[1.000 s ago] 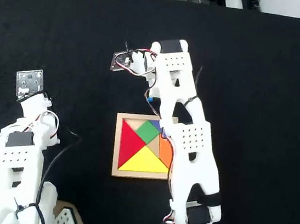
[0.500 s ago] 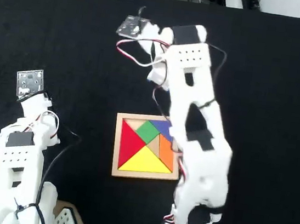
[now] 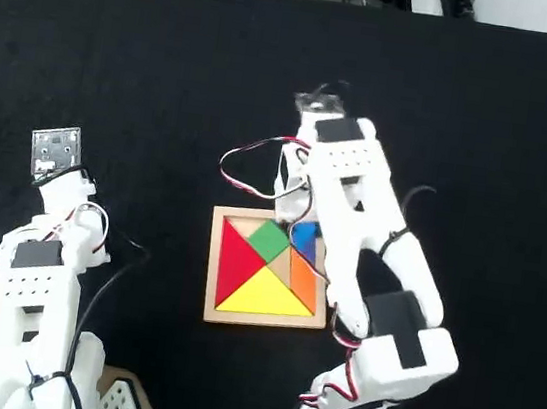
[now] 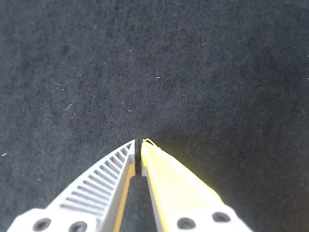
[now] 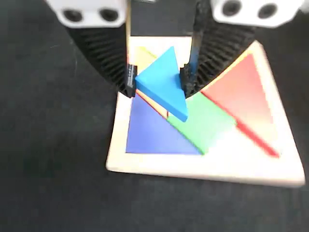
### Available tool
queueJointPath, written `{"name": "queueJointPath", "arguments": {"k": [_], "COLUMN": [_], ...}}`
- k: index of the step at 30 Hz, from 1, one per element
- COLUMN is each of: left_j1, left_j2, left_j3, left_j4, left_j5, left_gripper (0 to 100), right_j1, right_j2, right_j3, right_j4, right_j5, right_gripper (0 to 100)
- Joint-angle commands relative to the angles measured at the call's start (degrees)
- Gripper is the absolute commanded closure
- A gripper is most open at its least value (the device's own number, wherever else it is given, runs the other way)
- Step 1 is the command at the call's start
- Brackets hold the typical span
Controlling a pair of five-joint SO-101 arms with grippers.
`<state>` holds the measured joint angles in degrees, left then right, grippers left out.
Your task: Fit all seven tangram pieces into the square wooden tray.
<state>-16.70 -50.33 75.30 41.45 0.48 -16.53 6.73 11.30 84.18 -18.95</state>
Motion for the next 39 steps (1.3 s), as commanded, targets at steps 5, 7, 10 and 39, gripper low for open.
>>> {"name": "queueJointPath", "arguments": {"k": [5, 7, 10, 39], "left_j1": [0.57, 0.57, 0.57, 0.57], "left_j2": [-1.32, -1.32, -1.32, -1.23], "left_j3": [-0.22, -0.22, -0.13, -0.13], "left_j4": [-0.70, -0.70, -0.88, -0.97], "left_j5": [0.26, 0.26, 0.26, 0.26], "left_gripper": [97, 97, 97, 97], "right_j1": [-8.35, -9.32, -7.47, -6.24], "right_j2": [-3.03, -2.51, -1.45, 1.01], "right_j3": [2.07, 2.59, 3.21, 3.12], "right_j4": [-2.29, -3.69, -6.86, -0.62], "right_j5": [-15.56, -15.56, -15.12, -3.34], "right_gripper": [91.8, 94.3, 97.8, 79.1]}}
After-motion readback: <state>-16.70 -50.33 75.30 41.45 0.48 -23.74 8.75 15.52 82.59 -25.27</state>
